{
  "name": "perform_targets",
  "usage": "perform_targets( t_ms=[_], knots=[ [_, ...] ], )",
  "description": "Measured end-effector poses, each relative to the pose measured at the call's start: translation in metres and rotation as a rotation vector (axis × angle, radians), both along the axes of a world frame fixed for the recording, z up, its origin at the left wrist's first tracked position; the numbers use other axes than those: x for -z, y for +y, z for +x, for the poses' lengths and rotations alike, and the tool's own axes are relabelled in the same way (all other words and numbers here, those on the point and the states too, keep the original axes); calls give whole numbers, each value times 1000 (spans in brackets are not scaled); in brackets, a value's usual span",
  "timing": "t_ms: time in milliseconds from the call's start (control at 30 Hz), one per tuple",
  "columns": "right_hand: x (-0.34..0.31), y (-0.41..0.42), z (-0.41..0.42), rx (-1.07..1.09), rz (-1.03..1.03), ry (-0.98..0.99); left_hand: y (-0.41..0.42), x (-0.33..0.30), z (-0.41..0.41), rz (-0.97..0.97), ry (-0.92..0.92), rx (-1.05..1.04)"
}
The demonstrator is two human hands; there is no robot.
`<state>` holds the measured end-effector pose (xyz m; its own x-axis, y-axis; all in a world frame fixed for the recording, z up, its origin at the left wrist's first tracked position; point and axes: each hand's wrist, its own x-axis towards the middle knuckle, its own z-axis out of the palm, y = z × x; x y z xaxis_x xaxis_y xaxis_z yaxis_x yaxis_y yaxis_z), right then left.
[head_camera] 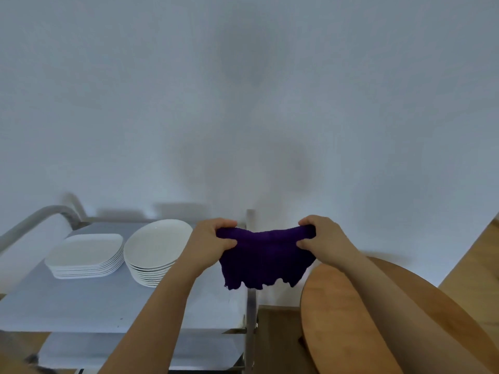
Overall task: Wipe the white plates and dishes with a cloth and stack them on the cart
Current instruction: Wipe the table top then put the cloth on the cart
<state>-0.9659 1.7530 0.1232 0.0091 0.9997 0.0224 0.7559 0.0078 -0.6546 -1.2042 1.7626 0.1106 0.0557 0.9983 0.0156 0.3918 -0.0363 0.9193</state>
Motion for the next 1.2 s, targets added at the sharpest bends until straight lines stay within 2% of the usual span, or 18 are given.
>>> perform_targets(
  t_ms=[67,133,267,400,433,500,700,867,967,1133,1200],
  knots=[
    [9,6,-5,32,52,-133,4,5,3,136,215,-47],
    [15,12,-9,39,79,-196,9,9,1,216,320,-102],
    [20,26,-8,-48,55,56,22,14,-9,212,416,-132],
    [33,45,-7,-48,-155,646,36,15,-17,27,-10,-67],
    [38,53,-7,-25,-176,747,43,17,-17,13,-64,-81],
    [49,73,-9,39,-190,831,59,23,-15,7,-140,-144],
    [99,150,-13,187,-318,847,131,71,-3,-152,-193,-288],
    [152,202,-22,295,-424,698,190,124,23,-219,52,-403],
    [175,217,-24,342,-500,684,209,154,34,-277,91,-448],
    [193,224,-18,326,-552,586,214,187,38,-511,93,-365],
    [194,223,-16,335,-514,504,213,191,37,-535,115,-347]
  ],
)
